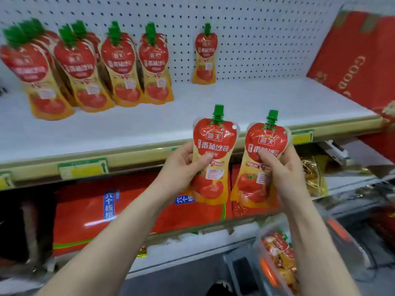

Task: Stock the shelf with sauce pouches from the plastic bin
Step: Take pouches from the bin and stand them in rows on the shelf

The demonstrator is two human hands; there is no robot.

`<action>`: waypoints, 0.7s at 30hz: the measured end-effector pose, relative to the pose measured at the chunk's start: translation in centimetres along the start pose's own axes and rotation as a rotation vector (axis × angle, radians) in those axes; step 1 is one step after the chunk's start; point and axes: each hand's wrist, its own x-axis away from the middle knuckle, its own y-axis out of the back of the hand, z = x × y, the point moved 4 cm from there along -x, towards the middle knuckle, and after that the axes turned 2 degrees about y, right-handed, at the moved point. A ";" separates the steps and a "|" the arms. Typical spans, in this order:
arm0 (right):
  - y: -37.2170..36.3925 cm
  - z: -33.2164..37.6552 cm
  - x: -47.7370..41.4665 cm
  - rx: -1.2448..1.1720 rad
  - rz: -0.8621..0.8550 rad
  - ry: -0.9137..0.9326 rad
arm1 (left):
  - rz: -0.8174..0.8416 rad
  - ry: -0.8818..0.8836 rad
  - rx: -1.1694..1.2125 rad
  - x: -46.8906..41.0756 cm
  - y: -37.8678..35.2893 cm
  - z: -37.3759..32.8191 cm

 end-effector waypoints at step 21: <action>-16.1 1.2 -31.1 0.216 0.287 0.010 | -0.565 -0.226 0.127 -12.5 10.5 -6.3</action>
